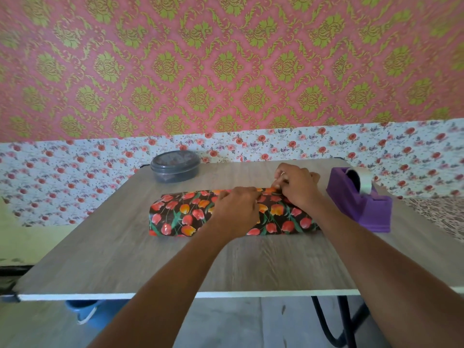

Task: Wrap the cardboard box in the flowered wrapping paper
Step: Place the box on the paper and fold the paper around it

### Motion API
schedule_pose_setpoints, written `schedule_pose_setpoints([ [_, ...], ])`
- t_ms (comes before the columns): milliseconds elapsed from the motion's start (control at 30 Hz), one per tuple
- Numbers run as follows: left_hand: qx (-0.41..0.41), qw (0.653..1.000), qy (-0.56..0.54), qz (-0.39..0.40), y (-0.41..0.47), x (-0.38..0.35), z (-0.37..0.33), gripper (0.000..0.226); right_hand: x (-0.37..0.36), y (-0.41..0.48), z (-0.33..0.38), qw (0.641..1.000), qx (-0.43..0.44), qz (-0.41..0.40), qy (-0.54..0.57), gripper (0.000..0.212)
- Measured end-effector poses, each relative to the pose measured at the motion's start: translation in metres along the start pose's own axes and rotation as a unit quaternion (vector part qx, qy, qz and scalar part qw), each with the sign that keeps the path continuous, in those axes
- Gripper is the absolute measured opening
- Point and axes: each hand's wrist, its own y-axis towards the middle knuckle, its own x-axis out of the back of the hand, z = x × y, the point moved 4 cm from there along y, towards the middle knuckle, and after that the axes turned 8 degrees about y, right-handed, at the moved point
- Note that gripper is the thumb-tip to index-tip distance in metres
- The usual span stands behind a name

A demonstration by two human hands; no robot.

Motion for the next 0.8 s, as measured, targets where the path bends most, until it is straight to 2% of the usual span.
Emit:
schedule_pose_setpoints([
  [100, 0.006, 1.000, 0.000, 0.007, -0.001, -0.003, 0.001, 0.039, 0.013, -0.005, -0.005, 0.998, 0.023, -0.043, 0.037, 0.022],
  [200, 0.017, 1.000, -0.006, 0.009, -0.002, -0.005, 0.001, 0.040, 0.046, -0.024, -0.022, 0.981, 0.026, -0.179, 0.065, 0.009],
  [267, 0.029, 0.999, -0.019, 0.015, -0.001, -0.004, 0.001, 0.040, 0.067, -0.042, -0.040, 0.966, -0.020, -0.254, 0.045, 0.007],
  [367, 0.051, 0.998, -0.036, 0.015, 0.001, -0.004, 0.002, 0.040, 0.085, -0.067, -0.072, 0.942, -0.149, -0.302, -0.001, 0.018],
  [433, 0.071, 0.996, -0.055, 0.009, 0.002, -0.003, 0.000, 0.039, 0.095, -0.079, -0.091, 0.923, -0.251, -0.291, -0.016, 0.034],
  [533, 0.095, 0.993, -0.064, -0.004, 0.006, -0.001, -0.005, 0.037, 0.101, -0.081, -0.118, 0.908, -0.374, -0.189, 0.034, 0.062],
  [600, 0.102, 0.993, -0.052, -0.010, 0.009, 0.000, -0.009, 0.033, 0.106, -0.074, -0.131, 0.915, -0.385, -0.116, 0.045, 0.070],
  [733, 0.104, 0.993, -0.048, -0.013, 0.011, 0.000, -0.010, 0.028, 0.124, -0.061, -0.142, 0.888, -0.398, -0.081, 0.214, 0.068],
  [800, 0.095, 0.994, -0.050, -0.017, 0.010, -0.002, -0.008, 0.030, 0.130, -0.058, -0.144, 0.883, -0.403, -0.063, 0.231, 0.064],
])
